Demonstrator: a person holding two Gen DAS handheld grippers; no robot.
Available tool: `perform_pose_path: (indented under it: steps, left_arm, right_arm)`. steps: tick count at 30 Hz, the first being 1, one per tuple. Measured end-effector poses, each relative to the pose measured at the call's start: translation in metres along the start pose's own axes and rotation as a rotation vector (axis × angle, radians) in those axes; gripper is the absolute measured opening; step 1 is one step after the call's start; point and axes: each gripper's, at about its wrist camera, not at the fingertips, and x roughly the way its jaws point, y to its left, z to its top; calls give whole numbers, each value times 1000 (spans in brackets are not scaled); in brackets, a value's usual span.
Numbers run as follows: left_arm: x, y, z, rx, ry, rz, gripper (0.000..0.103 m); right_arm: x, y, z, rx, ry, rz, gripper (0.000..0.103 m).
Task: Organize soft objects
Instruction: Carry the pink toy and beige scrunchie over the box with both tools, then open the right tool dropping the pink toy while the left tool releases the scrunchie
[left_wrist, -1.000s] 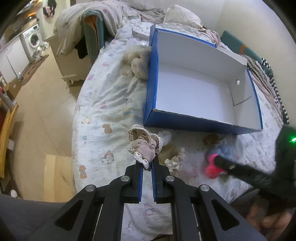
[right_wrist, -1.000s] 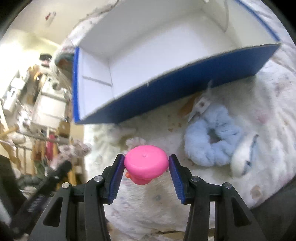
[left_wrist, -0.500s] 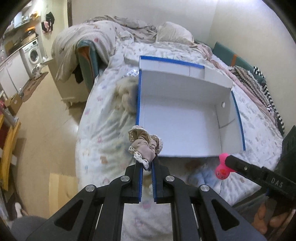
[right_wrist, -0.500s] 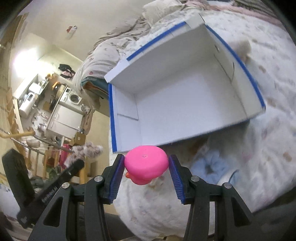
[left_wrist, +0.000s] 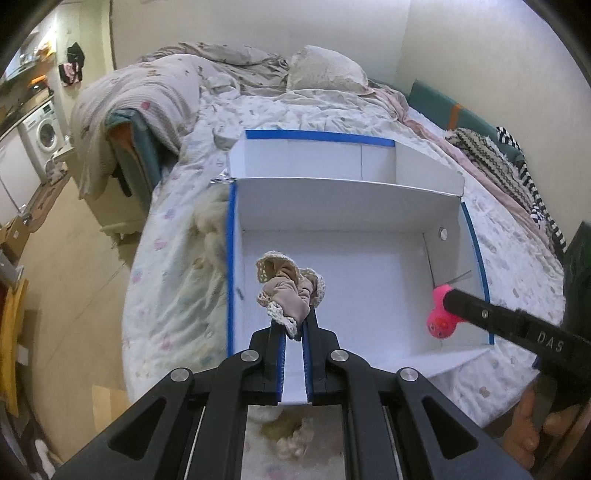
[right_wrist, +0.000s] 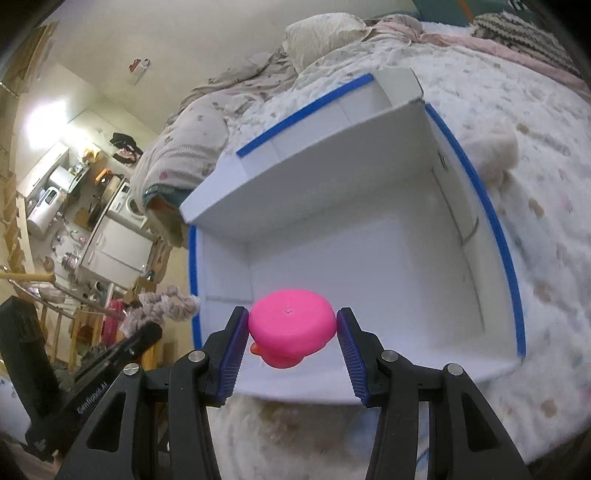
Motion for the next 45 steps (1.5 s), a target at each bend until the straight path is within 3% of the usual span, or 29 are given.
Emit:
perform_pose_path:
  steps: [7, 15, 30, 45]
  left_arm:
    - [51, -12, -9, 35, 35, -17, 8]
    - [96, -18, -24, 35, 88, -5, 8]
    - [115, -14, -33, 43, 135, -32, 8]
    - [115, -23, -38, 75, 133, -21, 8]
  right_arm:
    - [34, -14, 1, -47, -23, -100, 52]
    - [71, -22, -12, -88, 103, -169, 52]
    - [100, -34, -22, -86, 245, -217, 52]
    - [89, -45, -21, -75, 215, -243, 52]
